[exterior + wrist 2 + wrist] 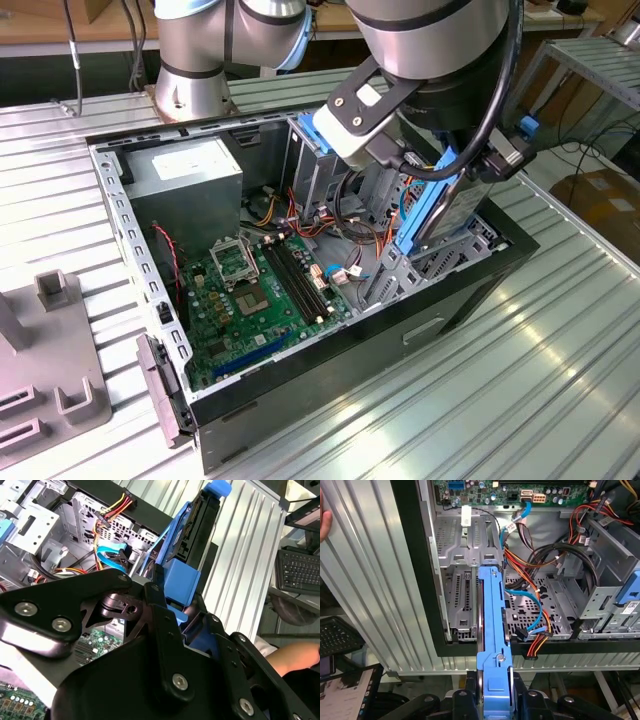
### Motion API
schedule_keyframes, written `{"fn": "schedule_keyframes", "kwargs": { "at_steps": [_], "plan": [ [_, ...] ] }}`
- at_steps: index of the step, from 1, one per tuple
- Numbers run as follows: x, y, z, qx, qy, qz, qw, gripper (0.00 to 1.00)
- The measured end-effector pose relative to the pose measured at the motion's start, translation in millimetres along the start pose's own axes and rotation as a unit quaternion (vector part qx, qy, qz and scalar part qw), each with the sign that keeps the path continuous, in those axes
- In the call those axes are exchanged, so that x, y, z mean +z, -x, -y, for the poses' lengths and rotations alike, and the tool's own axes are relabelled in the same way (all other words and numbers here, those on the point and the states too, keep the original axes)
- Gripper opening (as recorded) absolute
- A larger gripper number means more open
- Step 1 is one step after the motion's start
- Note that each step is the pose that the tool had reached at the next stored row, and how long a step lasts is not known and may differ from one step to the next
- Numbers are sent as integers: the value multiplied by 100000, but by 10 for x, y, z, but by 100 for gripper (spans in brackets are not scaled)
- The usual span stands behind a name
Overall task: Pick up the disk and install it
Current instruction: 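Insert the disk into the insertion slot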
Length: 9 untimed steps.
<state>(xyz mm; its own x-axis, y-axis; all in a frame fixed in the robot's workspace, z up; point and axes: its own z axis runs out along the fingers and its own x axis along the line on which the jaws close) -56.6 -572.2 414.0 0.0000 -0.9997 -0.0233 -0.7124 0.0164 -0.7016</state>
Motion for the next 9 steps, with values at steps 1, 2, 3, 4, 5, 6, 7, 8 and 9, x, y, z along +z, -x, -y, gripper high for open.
{"fn": "schedule_keyframes", "kwargs": {
  "at_steps": [1,2,3,4,5,6,7,8,9],
  "plan": [
    [5,0,2,24,2,-16,100000,37],
    [8,0,3,27,-1,-21,100000,37],
    [9,0,3,25,0,-33,100000,37],
    [9,0,3,21,2,-36,100000,37],
    [9,0,3,23,2,-33,100000,37],
    [10,0,3,24,1,-31,100000,37],
    [10,0,3,22,2,-33,100000,37],
    [10,0,3,26,-1,-30,100000,38],
    [10,0,3,19,0,-38,100000,38]
  ]
}}
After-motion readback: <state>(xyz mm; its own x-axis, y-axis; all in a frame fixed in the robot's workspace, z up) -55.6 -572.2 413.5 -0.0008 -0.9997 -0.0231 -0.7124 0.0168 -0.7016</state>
